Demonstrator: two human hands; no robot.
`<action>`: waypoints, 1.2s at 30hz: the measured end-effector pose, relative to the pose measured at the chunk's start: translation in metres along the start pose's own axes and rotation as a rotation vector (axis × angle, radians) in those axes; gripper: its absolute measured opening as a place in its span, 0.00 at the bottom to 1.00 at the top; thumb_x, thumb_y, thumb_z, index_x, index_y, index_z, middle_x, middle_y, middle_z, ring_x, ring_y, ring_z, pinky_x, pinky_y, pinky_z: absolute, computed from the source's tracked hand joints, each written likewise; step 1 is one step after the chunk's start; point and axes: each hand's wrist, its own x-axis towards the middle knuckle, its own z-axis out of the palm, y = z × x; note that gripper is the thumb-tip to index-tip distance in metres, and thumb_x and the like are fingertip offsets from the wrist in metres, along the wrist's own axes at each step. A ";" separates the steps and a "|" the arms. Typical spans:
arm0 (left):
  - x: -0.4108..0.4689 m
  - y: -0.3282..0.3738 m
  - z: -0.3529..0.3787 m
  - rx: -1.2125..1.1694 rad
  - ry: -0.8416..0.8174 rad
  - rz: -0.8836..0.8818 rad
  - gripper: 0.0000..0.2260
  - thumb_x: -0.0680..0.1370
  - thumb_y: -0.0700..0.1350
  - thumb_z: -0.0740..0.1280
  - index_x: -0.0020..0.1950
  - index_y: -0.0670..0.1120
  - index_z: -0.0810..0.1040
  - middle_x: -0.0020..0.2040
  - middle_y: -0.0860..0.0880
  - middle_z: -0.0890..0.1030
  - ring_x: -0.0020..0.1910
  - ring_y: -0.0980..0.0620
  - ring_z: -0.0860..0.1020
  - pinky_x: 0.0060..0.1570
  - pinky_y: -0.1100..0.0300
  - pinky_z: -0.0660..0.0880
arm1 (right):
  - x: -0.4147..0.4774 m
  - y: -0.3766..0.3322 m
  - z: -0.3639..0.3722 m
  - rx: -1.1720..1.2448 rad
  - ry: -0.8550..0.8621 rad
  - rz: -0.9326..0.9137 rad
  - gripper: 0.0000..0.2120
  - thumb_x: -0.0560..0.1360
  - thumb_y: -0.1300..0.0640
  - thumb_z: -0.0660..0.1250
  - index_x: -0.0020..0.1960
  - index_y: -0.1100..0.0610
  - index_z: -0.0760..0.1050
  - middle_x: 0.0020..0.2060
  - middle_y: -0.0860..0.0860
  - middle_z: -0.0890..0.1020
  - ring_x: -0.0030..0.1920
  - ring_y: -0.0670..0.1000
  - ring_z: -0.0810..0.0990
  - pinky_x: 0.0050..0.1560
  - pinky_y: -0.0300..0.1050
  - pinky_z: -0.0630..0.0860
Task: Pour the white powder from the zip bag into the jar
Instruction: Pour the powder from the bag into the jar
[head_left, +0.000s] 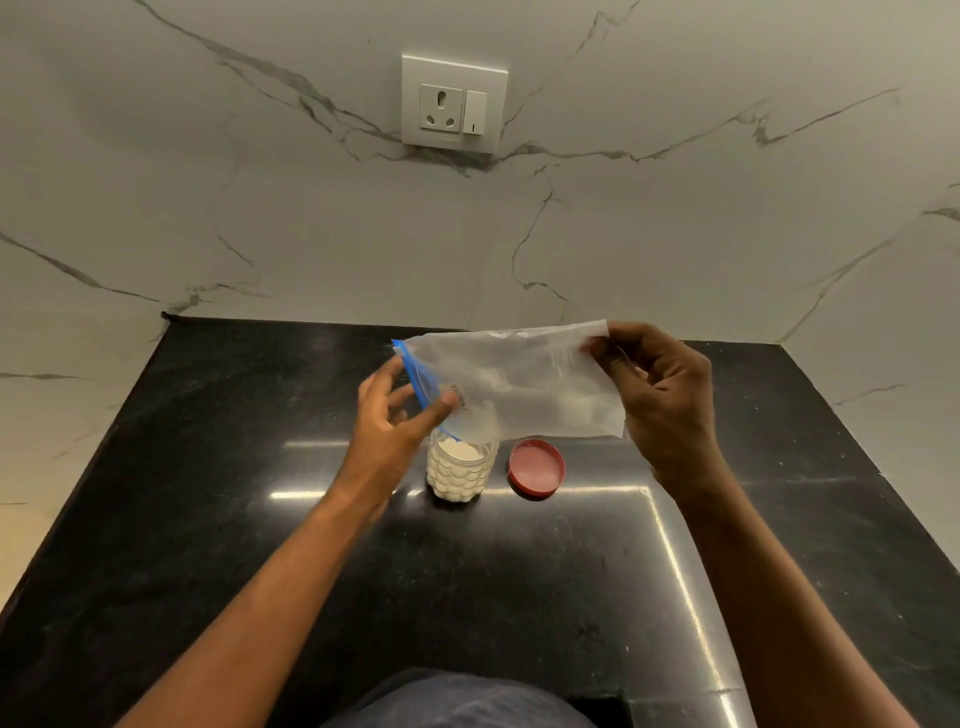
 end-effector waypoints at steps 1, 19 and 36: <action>0.003 0.006 -0.002 -0.040 -0.005 0.013 0.25 0.77 0.56 0.75 0.72 0.56 0.75 0.69 0.54 0.77 0.62 0.57 0.82 0.54 0.66 0.81 | 0.001 0.000 -0.002 0.006 -0.005 0.003 0.08 0.80 0.64 0.70 0.58 0.58 0.83 0.50 0.50 0.87 0.52 0.48 0.87 0.53 0.39 0.83; 0.017 0.023 0.000 -0.052 0.011 0.029 0.04 0.78 0.45 0.74 0.51 0.48 0.87 0.44 0.52 0.89 0.45 0.59 0.86 0.43 0.71 0.79 | 0.005 0.011 -0.003 -0.035 0.113 -0.004 0.07 0.80 0.62 0.72 0.56 0.56 0.85 0.49 0.51 0.88 0.52 0.53 0.87 0.56 0.46 0.83; 0.014 0.011 -0.010 -0.283 0.074 -0.127 0.12 0.74 0.51 0.74 0.52 0.44 0.87 0.48 0.46 0.89 0.49 0.49 0.87 0.53 0.56 0.84 | 0.007 0.005 -0.022 -0.251 -0.157 0.090 0.06 0.77 0.57 0.74 0.54 0.52 0.84 0.47 0.48 0.87 0.49 0.49 0.87 0.51 0.53 0.86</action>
